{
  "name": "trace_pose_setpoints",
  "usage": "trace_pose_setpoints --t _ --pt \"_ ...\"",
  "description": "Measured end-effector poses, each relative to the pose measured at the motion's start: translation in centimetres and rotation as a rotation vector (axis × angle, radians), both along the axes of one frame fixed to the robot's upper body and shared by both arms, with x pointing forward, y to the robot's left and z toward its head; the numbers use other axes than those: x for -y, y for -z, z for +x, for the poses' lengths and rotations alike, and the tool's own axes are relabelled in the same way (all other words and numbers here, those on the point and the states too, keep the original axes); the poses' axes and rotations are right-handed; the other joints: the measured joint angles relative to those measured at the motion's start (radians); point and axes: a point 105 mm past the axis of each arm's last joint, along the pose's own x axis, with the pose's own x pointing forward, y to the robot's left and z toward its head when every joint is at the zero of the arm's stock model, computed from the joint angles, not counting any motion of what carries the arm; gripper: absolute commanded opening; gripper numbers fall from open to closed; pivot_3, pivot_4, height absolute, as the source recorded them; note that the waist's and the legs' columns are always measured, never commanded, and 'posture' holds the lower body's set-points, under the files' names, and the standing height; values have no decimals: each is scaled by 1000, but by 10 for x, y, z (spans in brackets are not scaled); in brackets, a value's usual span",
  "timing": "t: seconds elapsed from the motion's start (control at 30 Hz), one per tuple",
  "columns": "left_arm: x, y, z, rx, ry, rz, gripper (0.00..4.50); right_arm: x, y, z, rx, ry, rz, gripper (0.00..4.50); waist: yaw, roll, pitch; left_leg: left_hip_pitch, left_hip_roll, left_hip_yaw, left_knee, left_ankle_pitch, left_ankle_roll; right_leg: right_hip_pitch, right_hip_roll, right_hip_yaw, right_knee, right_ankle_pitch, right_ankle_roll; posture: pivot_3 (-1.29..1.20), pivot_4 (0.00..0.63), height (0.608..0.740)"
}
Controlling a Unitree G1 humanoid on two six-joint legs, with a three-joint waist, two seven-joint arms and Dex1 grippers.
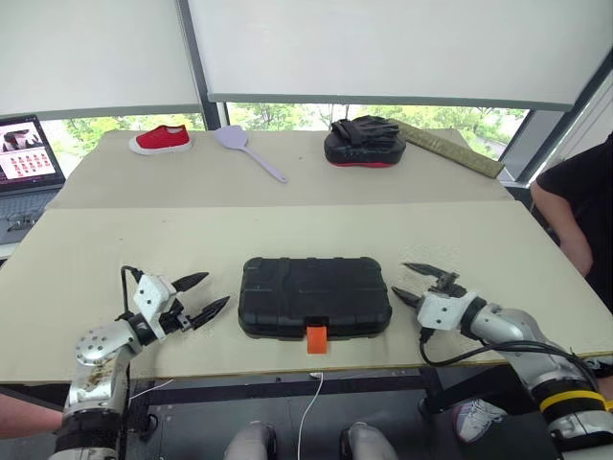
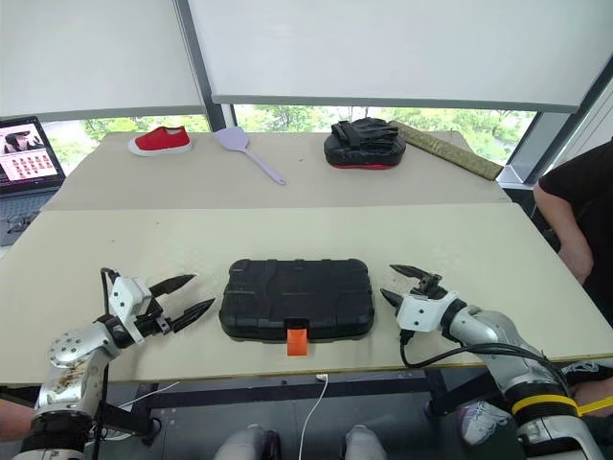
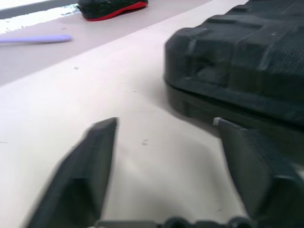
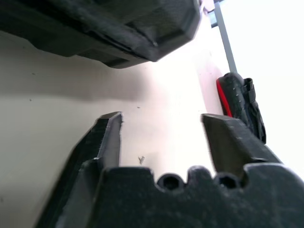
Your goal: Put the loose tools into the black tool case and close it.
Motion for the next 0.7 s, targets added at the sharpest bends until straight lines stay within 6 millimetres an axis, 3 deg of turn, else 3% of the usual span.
trace_pose_setpoints --t 0.1,0.2,0.23,0.27,0.37,0.53,0.7 --pt "-9 -9 10 -30 -33 -30 2913 15 2 -20 -223 49 229 1594 6 0 0 -2 0 -5 0 0 3 -1 -2 1 -1 5 -1 0 150 740" --pt "10 -27 27 -30 43 -55 1953 -12 -7 -51 -453 -114 363 646 14 0 0 -3 -1 -7 0 -1 3 0 -1 0 -2 5 0 0 150 740" --pt "18 -31 33 -28 70 -63 1434 -19 -8 -60 -517 -154 367 241 15 0 0 -3 -1 -7 0 -1 3 0 -2 0 -2 5 1 0 150 740" --pt "27 -37 39 -22 96 -64 1171 -27 -8 -70 -584 -198 351 20 17 0 0 -3 -2 -7 0 -1 3 0 -1 0 -2 3 3 0 150 740" --pt "47 -44 60 -31 135 -36 73 -48 -4 -91 -714 -300 290 0 19 -2 0 -3 -2 -8 1 -1 2 -1 0 -1 -3 2 5 0 150 740" --pt "74 -31 82 -142 198 45 29 -74 15 -99 -798 -376 221 0 15 -3 0 -4 -2 -7 1 -1 3 -2 1 -1 -2 2 6 0 150 740" --pt "88 -12 82 -247 273 75 29 -91 14 -74 -736 -356 193 0 15 -5 1 -9 -2 -3 1 -1 3 -6 3 -1 -3 2 5 0 150 740"
